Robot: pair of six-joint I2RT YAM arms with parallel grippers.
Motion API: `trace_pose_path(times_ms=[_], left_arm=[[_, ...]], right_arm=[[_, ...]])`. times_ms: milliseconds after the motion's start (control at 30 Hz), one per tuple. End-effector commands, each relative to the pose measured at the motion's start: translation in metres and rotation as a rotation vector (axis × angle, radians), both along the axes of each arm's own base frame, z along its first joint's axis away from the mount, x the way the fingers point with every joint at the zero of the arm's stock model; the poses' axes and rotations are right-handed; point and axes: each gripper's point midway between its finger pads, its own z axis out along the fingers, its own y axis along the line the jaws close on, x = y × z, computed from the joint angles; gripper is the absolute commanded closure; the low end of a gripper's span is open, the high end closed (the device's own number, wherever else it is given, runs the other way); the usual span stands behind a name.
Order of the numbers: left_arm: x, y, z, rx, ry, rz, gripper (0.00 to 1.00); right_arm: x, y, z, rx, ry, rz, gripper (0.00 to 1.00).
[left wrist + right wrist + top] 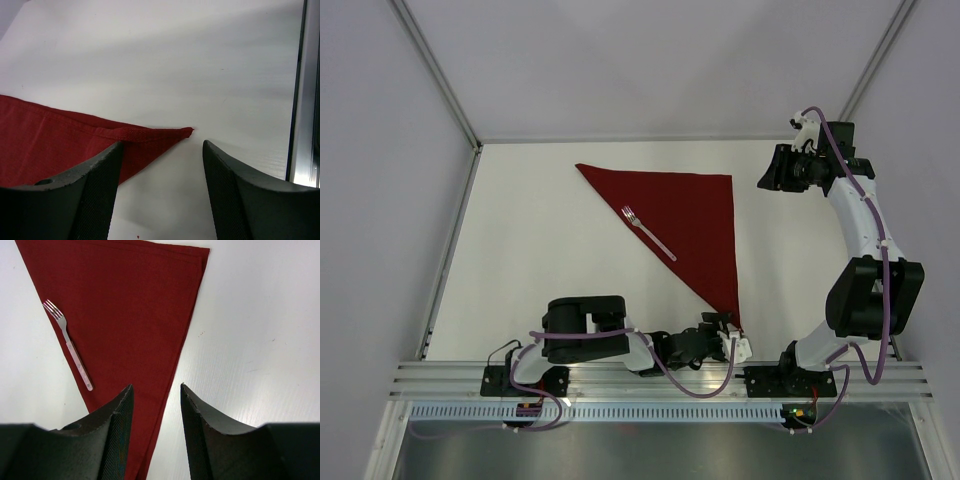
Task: Fold the napkin, place the utensils inside, and roll it up
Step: Fold the napkin at the center of the board.
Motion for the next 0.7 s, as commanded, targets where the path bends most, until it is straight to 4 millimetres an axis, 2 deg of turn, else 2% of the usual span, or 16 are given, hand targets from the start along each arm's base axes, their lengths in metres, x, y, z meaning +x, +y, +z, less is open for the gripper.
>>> trace_pose_path(times_ms=[0,133,367,667], left_arm=[[0.004,-0.002,0.014,-0.054,-0.052,0.017,0.29],[0.001,0.0,0.018,-0.065,-0.061,0.013,0.3],[-0.001,-0.005,0.003,-0.028,-0.047,0.006,0.26],[-0.005,-0.009,-0.008,-0.001,-0.01,-0.014,0.35]], right_arm=[[0.0,0.0,0.014,0.01,-0.044,0.001,0.52],[0.0,0.0,0.012,0.008,-0.041,0.004,0.52],[0.0,0.001,0.01,0.011,-0.036,0.005,0.52],[0.0,0.001,0.008,0.012,-0.03,0.007,0.53]])
